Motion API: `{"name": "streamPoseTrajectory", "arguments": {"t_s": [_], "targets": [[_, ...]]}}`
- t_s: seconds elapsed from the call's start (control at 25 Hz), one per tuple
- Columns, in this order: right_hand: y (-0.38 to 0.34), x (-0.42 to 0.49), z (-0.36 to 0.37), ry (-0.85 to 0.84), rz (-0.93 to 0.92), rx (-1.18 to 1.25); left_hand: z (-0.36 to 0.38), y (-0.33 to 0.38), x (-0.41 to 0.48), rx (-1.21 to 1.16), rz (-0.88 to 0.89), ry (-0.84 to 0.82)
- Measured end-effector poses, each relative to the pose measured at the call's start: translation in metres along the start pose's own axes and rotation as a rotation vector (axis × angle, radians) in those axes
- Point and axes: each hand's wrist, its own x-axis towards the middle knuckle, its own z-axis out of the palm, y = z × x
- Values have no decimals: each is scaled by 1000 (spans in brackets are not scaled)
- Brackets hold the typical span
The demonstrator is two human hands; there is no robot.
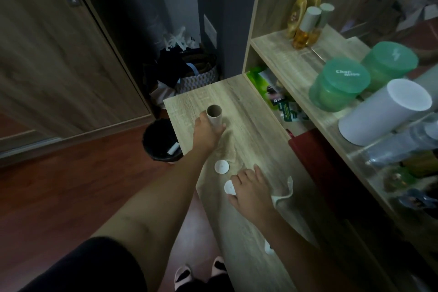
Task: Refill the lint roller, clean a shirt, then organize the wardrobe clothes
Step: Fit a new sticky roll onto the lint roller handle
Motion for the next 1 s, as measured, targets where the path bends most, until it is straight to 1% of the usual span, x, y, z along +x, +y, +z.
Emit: {"name": "streamPoseTrajectory", "arguments": {"t_s": [0.12, 0.2, 0.28, 0.32, 0.4, 0.48, 0.56, 0.68, 0.76, 0.88, 1.0], "targets": [[-2, 3, -2, -15, 4, 9, -1, 6, 0, -8, 16, 9], [-3, 5, -8, -11, 21, 57, -6, 10, -6, -118, 37, 32], [1, 5, -22, 74, 113, 205, -15, 15, -17, -247, 33, 47], [6, 5, -30, 136, 177, 312, -20, 15, -24, -329, 2, 35], [18, 6, -50, 247, 315, 569, -26, 13, -39, -603, -156, -36], [29, 7, -64, 280, 451, 820, -27, 13, -54, -895, -342, -122], [34, 9, -72, 277, 521, 973, -23, 14, -69, -1022, -454, -160], [35, 10, -75, 272, 485, 1056, -18, 22, -89, -1150, -569, -213], [36, 8, -75, 264, 468, 1097, -16, 26, -96, -1247, -614, -241], [38, 6, -78, 244, 460, 1159, -16, 30, -103, -1366, -643, -233], [40, 4, -80, 232, 409, 1158, -16, 34, -107, -1384, -651, -243]]}}
